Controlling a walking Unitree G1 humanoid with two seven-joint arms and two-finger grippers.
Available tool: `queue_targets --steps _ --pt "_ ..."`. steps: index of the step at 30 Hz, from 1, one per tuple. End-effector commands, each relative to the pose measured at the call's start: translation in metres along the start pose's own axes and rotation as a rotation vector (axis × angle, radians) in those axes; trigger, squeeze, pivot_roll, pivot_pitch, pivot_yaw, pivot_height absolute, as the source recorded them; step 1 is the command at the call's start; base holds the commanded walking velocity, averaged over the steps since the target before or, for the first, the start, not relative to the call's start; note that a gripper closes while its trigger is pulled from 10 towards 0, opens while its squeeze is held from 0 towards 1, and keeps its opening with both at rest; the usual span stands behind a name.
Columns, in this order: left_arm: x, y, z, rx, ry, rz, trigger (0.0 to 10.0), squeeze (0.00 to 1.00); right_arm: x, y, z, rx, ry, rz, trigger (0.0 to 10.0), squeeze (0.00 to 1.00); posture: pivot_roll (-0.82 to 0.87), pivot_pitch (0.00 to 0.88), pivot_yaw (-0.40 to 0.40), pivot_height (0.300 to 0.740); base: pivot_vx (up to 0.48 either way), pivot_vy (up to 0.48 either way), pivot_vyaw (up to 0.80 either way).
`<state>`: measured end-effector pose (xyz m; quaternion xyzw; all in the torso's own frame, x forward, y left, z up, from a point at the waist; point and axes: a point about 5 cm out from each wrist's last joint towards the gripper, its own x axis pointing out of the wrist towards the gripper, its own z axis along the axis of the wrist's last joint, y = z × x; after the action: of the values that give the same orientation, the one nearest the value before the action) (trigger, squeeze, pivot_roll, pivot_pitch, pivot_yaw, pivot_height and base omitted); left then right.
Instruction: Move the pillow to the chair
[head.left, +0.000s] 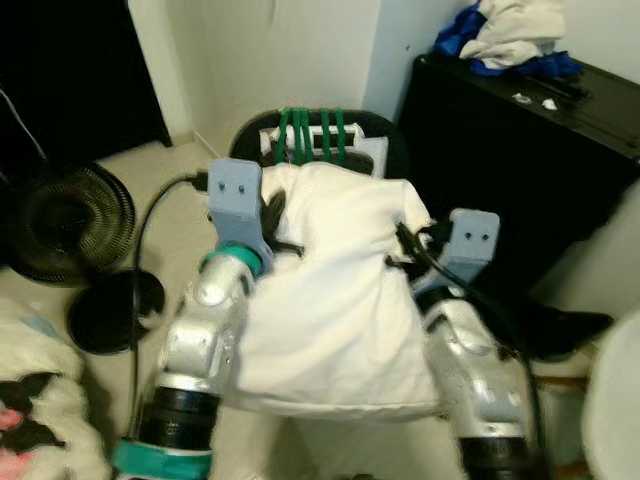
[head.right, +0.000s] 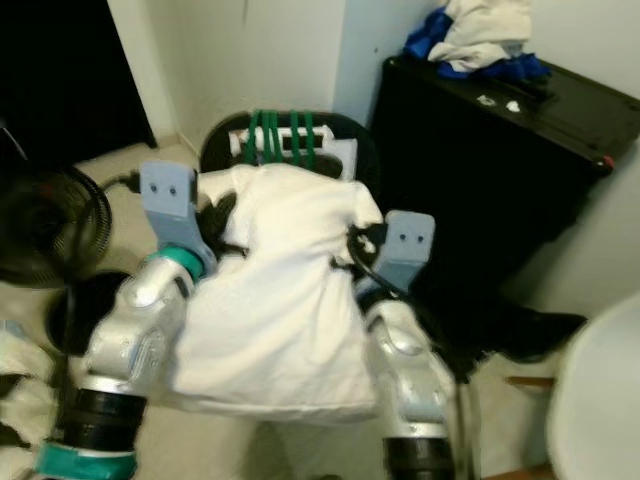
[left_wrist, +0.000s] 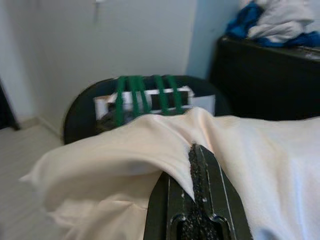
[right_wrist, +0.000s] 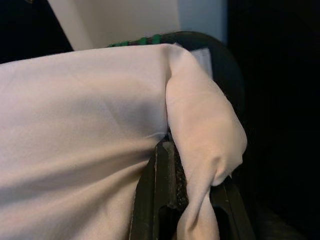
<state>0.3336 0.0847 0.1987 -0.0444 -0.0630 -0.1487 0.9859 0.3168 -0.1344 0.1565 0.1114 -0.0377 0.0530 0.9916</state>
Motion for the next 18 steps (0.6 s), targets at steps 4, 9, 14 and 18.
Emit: queue_targets --steps 4,9,14,18 --pt "0.0016 -0.0119 0.0095 0.004 -0.050 -0.069 10.0 0.00 0.0028 0.0146 0.0086 0.007 -0.040 0.056 10.0 0.00 -0.04 0.025 0.045 0.740 0.326 0.000 0.00" --pt "0.0021 -0.0116 0.0095 0.005 -0.048 -0.074 10.0 0.00 0.0023 0.0152 0.0077 0.011 -0.039 0.054 10.0 0.00 -0.04 0.026 0.053 0.740 0.326 0.000 0.00" --pt "0.0027 -0.0130 0.0102 0.007 -0.049 -0.083 10.0 0.00 0.0013 0.0147 0.0066 0.014 -0.038 0.049 10.0 0.00 -0.04 0.022 0.057 0.740 0.327 0.000 0.00" --pt "0.0030 -0.0135 0.0105 0.008 -0.051 -0.087 10.0 0.00 0.0012 0.0151 0.0061 0.015 -0.037 0.049 10.0 0.00 -0.04 0.016 0.056 0.740 0.325 0.000 0.00"
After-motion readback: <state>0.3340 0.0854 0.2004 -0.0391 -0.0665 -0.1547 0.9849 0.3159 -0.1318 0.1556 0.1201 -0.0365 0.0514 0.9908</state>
